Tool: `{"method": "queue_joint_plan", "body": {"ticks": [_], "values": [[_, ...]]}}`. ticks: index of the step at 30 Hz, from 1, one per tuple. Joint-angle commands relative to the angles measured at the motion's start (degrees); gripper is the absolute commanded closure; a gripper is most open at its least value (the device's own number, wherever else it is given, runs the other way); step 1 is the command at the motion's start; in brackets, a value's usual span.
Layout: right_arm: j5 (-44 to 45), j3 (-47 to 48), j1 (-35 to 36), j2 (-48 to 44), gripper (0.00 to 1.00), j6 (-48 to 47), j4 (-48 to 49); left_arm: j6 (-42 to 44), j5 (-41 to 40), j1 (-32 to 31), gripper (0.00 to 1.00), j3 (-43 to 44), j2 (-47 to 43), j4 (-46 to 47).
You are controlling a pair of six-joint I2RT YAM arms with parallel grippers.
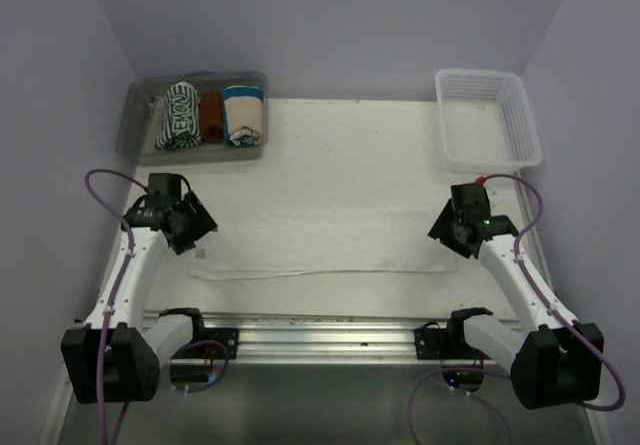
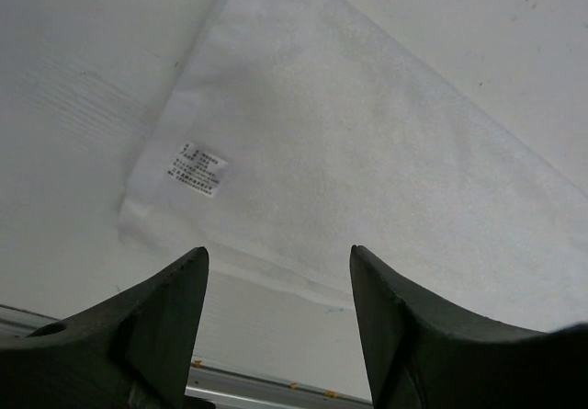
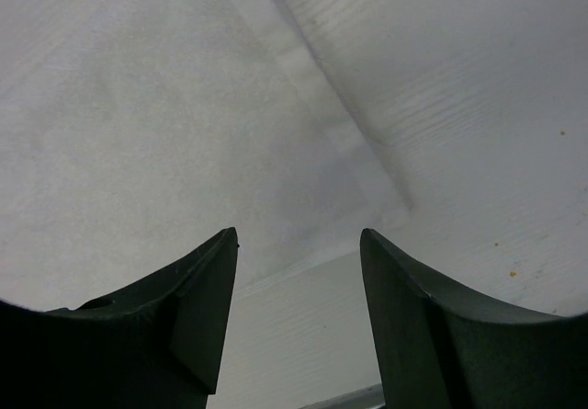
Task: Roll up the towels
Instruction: Fold the towel
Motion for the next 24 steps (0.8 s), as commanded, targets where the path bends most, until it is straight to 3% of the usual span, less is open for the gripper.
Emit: {"method": "queue_joint_plan", "body": {"ticks": [1, 5, 8, 10, 17, 24], "values": [[-6.75, 4.52, 0.35, 1.42, 0.42, -4.87, 7.04, 1.48, -0.16, 0.09, 0.34, 3.32, 2.99, 4.23], [-6.16, 6.19, 8.59, 4.58, 0.45, -4.53, 9.51, 1.91, 2.72, -0.26, 0.37, 2.62, 7.65, 9.22], [-8.52, 5.67, 10.2, 8.97, 0.51, -3.48, 13.55, 0.95, 2.64, -2.72, 0.38, 2.71, 12.75, 12.39], [-9.58, 5.32, 10.2, 13.09, 0.58, -3.3, 16.81, 0.34, 3.0, -5.35, 0.39, 2.36, 16.7, 14.15], [-10.99, 8.48, 8.54, 27.69, 0.59, -3.39, 19.8, -1.51, 3.79, -7.2, 0.4, 0.6, 22.51, 19.96], [-6.87, 4.27, 0.54, 28.32, 0.59, -1.36, 19.1, 0.33, 4.22, -8.87, 0.4, 2.53, 29.01, 21.37]]}}
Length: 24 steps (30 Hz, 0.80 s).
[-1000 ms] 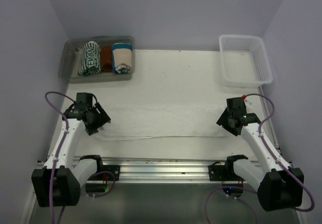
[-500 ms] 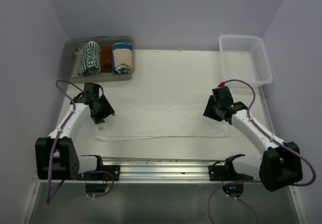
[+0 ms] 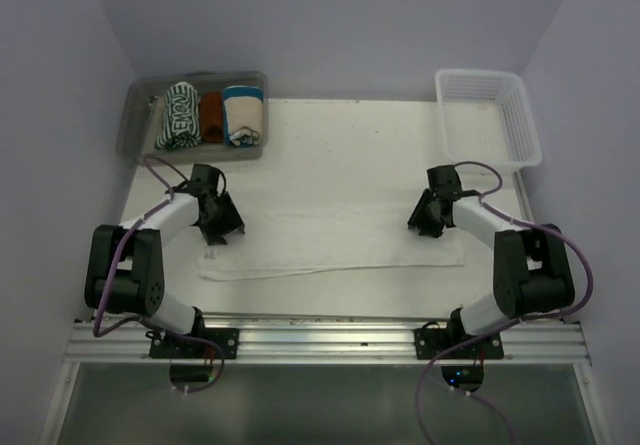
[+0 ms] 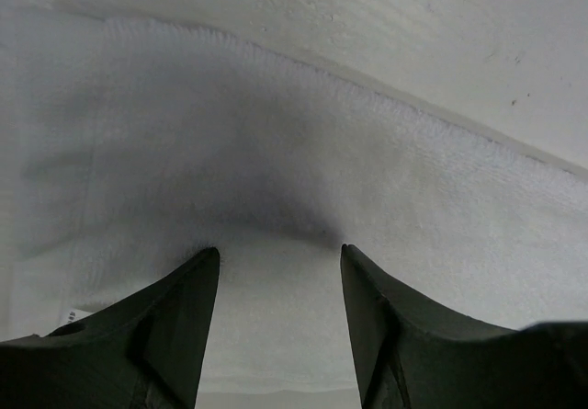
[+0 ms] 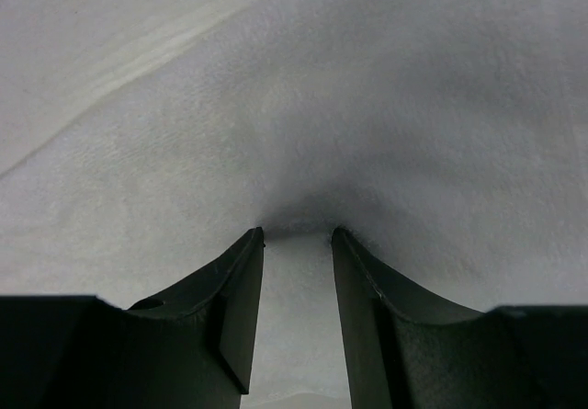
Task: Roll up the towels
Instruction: Fold the towel
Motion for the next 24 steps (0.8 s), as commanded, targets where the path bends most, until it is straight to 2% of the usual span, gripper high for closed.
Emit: {"method": "queue_joint_plan", "body": {"ticks": [1, 5, 8, 13, 15, 16, 18, 22, 24], "values": [[5.4, -2.58, -2.79, -1.23, 0.59, 0.34, -0.79, 0.79, 1.1, -1.81, 0.4, 2.03, 2.94, 3.47], [7.69, -3.11, -4.72, -2.64, 0.59, -0.36, -1.67, 0.44, 2.24, -3.75, 0.41, 4.23, 5.85, 4.17], [6.21, -3.11, -4.72, -3.78, 0.59, -0.8, -1.67, 0.79, 0.32, -5.5, 0.41, 6.69, 4.89, 2.25], [5.15, -4.25, -4.72, -8.96, 0.59, -1.15, -1.75, 1.59, -9.59, -5.68, 0.39, 7.75, -3.28, -4.16], [5.06, -4.34, -4.73, -10.37, 0.58, -1.41, -2.02, 0.97, -11.98, -5.6, 0.43, 5.74, -7.22, -7.33], [4.36, -4.25, -4.64, -11.51, 0.58, -1.5, -2.37, -0.25, -13.47, -5.51, 0.49, 4.77, -8.38, -8.82], [3.83, -4.25, -4.73, -12.22, 0.58, -1.77, -2.37, -2.27, -14.71, -5.51, 0.55, 1.62, -11.36, -10.06], [2.6, -4.16, -4.73, -13.19, 0.58, -2.21, -2.64, -5.27, -13.4, -4.72, 0.59, -3.23, -13.31, -9.36], [2.59, -3.64, -4.73, -13.37, 0.58, -2.65, -3.07, -5.89, -13.31, -4.45, 0.57, -4.55, -12.88, -9.36]]}}
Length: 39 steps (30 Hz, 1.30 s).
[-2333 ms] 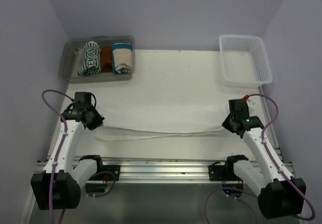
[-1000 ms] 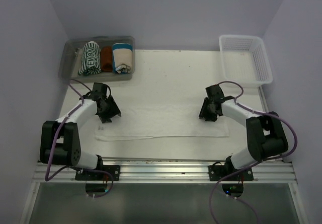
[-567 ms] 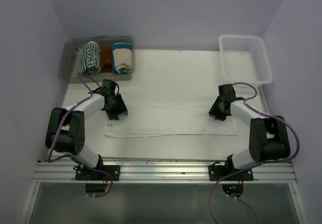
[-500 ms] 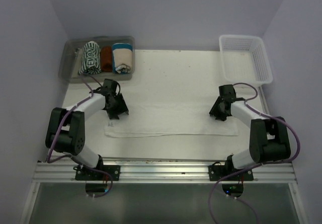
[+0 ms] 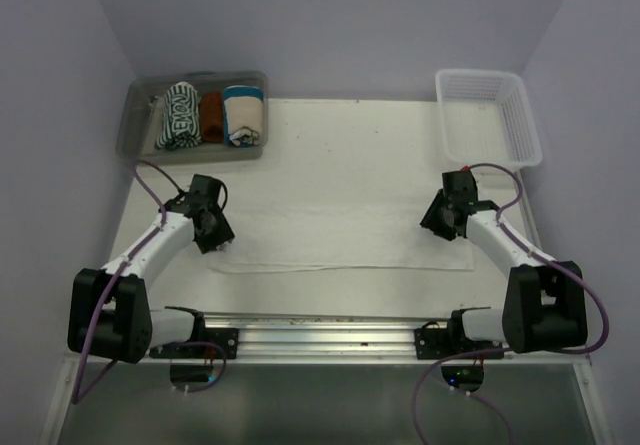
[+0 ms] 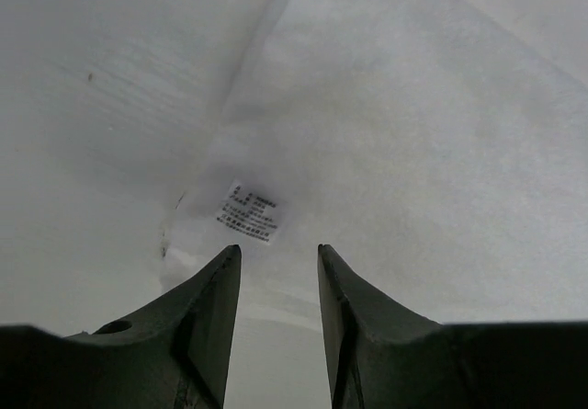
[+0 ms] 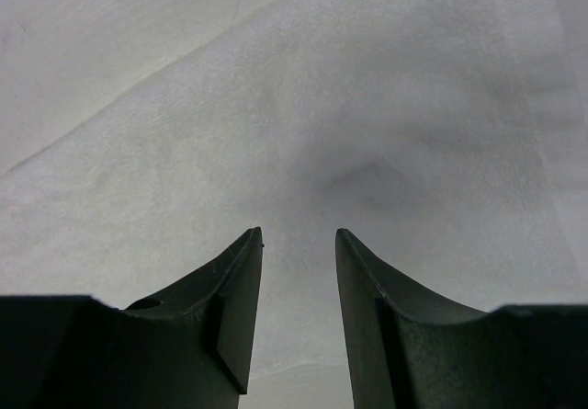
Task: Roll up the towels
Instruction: Fold the towel
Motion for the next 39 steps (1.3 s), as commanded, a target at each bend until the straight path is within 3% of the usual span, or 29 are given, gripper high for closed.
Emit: {"method": "queue_joint_plan", "body": {"ticks": [1, 6, 10, 18, 24, 29, 30, 31, 32, 38, 39], "values": [[-0.33, 0.61, -0.2, -1.37, 0.58, -1.42, -1.48, -2.52, -1.66, 0.9, 0.53, -2.65, 0.81, -1.47], [-0.42, -0.01, -0.2, -1.11, 0.58, -1.51, -1.22, -2.96, -0.78, 1.26, 0.53, -4.41, 0.9, -1.21], [-1.38, -0.54, -0.2, -0.4, 0.58, -1.34, -0.43, -3.31, -1.92, 1.26, 0.44, -5.38, -0.24, -1.3], [-3.06, -0.1, -0.11, 1.09, 0.58, -1.43, 0.1, -4.98, -2.45, 1.26, 0.48, -5.73, 2.83, -0.5], [-3.14, -0.27, -0.2, 1.44, 0.59, -1.43, 0.36, -5.07, -2.54, 1.34, 0.68, -4.07, 1.17, -2.17], [-3.23, -0.54, -0.2, 1.71, 0.59, -1.34, 0.72, -4.45, -2.8, 1.34, 0.68, -1.87, -1.2, -4.37], [-3.23, -0.62, -0.2, 1.71, 0.59, -1.34, 0.89, -4.19, -2.63, 1.34, 0.76, -1.69, -1.47, -4.46], [-3.23, -0.71, -0.2, 1.88, 0.59, -1.34, 0.89, -3.84, -2.54, 1.34, 0.97, -1.52, -1.65, -4.54], [-3.23, -0.71, -0.11, 1.88, 0.59, -1.25, 0.89, -3.84, -2.54, 1.34, 1.0, -1.43, -1.82, -4.54], [-3.32, -0.89, -0.11, 1.97, 0.59, -1.25, 0.98, -3.57, -2.19, 1.34, 1.0, -1.69, -1.65, -4.37], [-3.32, -0.89, -0.11, 1.97, 0.59, -1.25, 0.98, -3.57, -2.36, 1.34, 0.96, -1.86, -1.56, -4.28]]}}
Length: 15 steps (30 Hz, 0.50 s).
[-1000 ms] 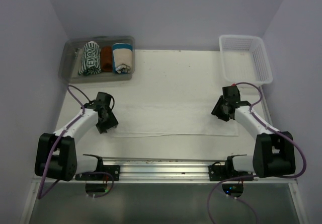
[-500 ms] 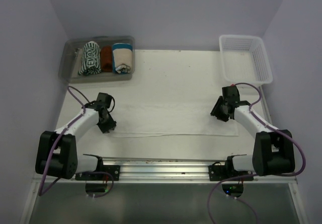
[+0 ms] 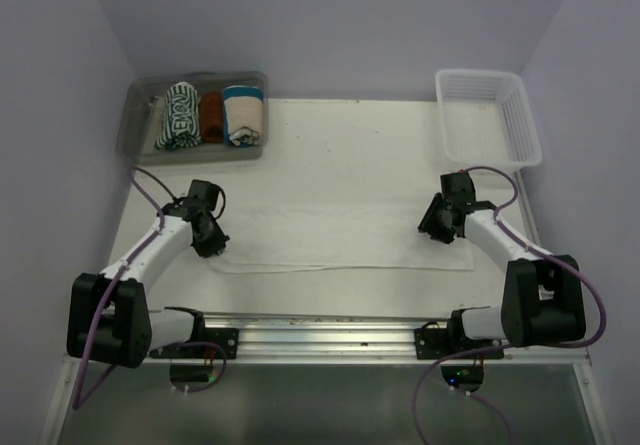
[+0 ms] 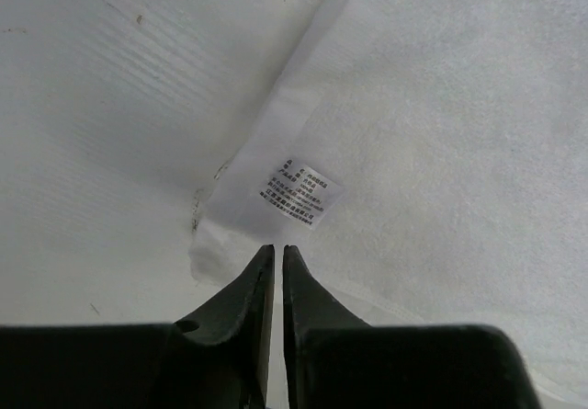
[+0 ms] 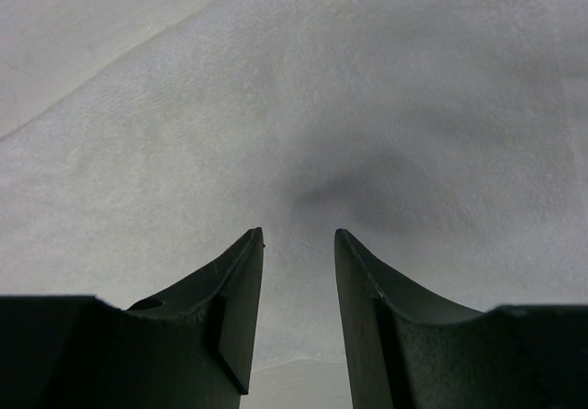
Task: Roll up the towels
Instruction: Fold the towel
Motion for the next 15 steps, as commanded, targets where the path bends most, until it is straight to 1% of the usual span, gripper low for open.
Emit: {"method": "queue_joint_plan", "body": {"ticks": [1, 2, 3, 4, 5, 8, 11, 12, 14, 15], "values": [[-0.85, -0.12, -0.07, 0.31, 0.59, -0.29, 1.11, -0.12, -1.07, 0.51, 0.86, 0.95, -0.62, -0.61], [-0.85, -0.12, -0.07, 0.31, 0.59, -0.29, 1.28, -0.03, -1.07, 0.51, 0.75, 0.78, -0.36, -0.43], [-0.94, -0.12, -0.07, 0.4, 0.59, -0.29, 1.29, -0.12, -1.07, 0.51, 0.62, 0.51, -0.18, 0.18], [-1.11, -0.12, -0.16, 0.4, 0.59, -0.29, 1.29, -0.12, -1.16, 0.51, 0.55, 0.34, -0.01, 0.44], [-1.2, -0.12, -0.07, 0.49, 0.59, -0.37, 1.29, -0.12, -0.99, 0.51, 0.53, -0.19, 0.34, 0.79], [-1.2, -0.12, -0.07, 0.4, 0.59, -0.55, 1.2, -0.21, -0.9, 0.51, 0.54, -1.16, 1.31, 2.11], [-1.2, -0.21, -0.16, 0.49, 0.59, -0.55, 1.2, -0.47, -1.07, 0.51, 0.62, -2.12, 2.28, 3.08], [-1.29, -0.21, -0.16, 0.57, 0.59, -0.55, 1.2, -0.56, -1.07, 0.51, 0.67, -2.39, 2.54, 3.61], [-1.29, -0.21, -0.16, 0.66, 0.59, -0.55, 1.37, -0.47, -1.25, 0.51, 0.68, -2.65, 3.24, 3.79], [-1.38, -0.21, -0.16, 0.66, 0.59, -0.55, 1.29, -0.47, -1.25, 0.51, 0.71, -2.65, 3.33, 3.87]]}}
